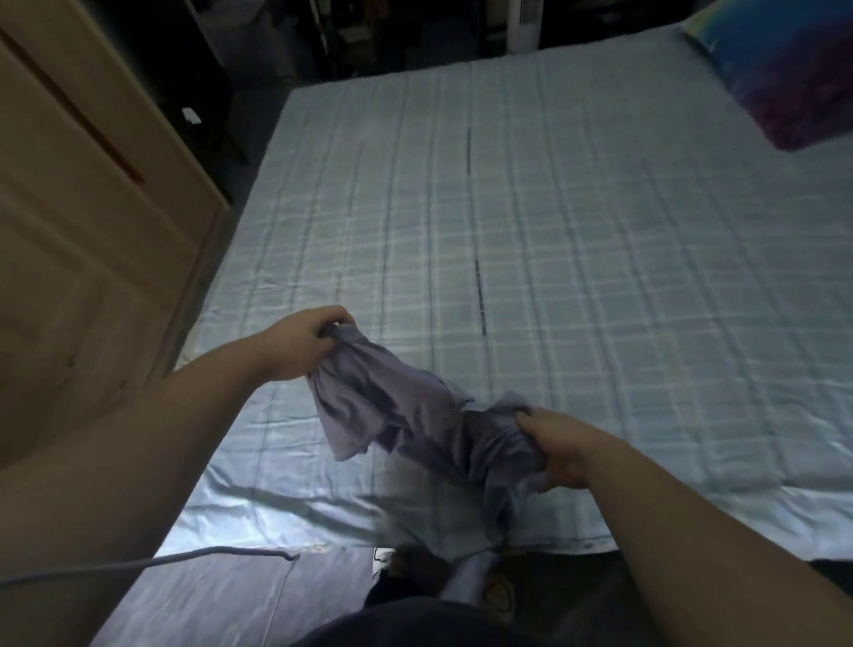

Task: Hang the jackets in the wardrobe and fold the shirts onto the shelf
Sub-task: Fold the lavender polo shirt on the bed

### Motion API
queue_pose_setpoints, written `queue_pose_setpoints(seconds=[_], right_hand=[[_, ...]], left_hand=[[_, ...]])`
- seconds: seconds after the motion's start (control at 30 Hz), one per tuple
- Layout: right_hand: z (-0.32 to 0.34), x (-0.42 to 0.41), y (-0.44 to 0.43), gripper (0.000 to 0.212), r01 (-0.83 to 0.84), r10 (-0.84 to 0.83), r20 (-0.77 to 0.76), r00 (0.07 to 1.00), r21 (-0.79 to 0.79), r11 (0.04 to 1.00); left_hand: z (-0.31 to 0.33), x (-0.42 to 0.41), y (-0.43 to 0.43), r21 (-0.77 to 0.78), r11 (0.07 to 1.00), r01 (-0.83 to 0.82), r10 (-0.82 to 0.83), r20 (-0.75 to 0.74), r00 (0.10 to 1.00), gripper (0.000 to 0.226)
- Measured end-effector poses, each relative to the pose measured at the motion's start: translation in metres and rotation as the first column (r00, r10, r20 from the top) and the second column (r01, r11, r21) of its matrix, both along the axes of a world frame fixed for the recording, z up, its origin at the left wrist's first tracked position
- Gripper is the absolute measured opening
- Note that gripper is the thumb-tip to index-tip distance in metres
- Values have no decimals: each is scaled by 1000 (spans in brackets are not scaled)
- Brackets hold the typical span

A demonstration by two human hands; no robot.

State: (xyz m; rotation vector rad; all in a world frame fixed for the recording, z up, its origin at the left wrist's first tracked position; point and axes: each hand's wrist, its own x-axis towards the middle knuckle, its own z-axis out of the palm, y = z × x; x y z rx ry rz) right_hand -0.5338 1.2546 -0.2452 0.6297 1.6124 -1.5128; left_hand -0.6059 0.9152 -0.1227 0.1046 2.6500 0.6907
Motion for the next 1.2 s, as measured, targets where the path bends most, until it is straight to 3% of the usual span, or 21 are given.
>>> queue_pose_setpoints(seconds=[0.1, 0.17, 0.27, 0.33, 0.43, 0.53, 0.6, 0.67, 0.73, 0.77, 0.83, 0.93, 1.07, 1.2], right_hand=[[-5, 0, -1, 5, 177, -191, -178, 965, -92, 980], [-3, -1, -2, 18, 266, -318, -240, 917, -224, 938], [4, -4, -2, 25, 168, -314, -233, 920, -490, 855], [8, -5, 2, 31, 89, -218, -177, 960, -543, 835], [6, -5, 13, 43, -125, 59, -168, 984, -420, 899], [14, -7, 15, 41, -315, 289, -206, 935, -102, 944], [22, -8, 10, 23, -378, 419, -221, 881, 206, 903], [25, -12, 4, 11, -380, 489, -192, 851, 418, 825], [19, -15, -2, 24, -351, 516, -180, 838, 547, 760], [15, -16, -2, 33, -293, 479, -225, 848, 555, 779], [17, -13, 1, 34, -85, 257, -384, 887, 410, 908], [32, -12, 5, 30, 117, 40, -571, 820, 237, 964], [56, -27, -3, 22, 66, 126, -715, 687, 235, 970], [81, -45, -1, 29, -48, 365, -773, 519, 400, 915]], left_hand=[[6, 9, -6, 194, 976, -102, 88, 77, 993, 26], [10, 16, -5, 266, 950, -166, 147, 91, 985, 21], [17, 24, 1, 324, 925, -199, 158, 148, 976, 17], [19, 27, -1, 357, 913, -196, 133, 193, 972, 20], [18, 27, -6, 394, 895, -207, 150, 170, 974, 32], [9, 23, -6, 340, 924, -176, 195, -22, 981, 34], [3, 22, -3, 294, 942, -162, 196, -91, 976, 36], [-1, 22, -1, 281, 946, -163, 201, -108, 974, 35], [-3, 22, -7, 278, 946, -169, 207, -114, 972, 32], [-2, 22, -11, 282, 945, -167, 204, -110, 973, 30], [1, 23, -21, 278, 945, -170, 206, -103, 973, 27], [4, 28, -34, 240, 954, -178, 217, -151, 964, 24], [7, 34, -46, 174, 963, -205, 238, -195, 951, 42], [19, 38, -61, 61, 972, -228, 236, -298, 925, 40]])
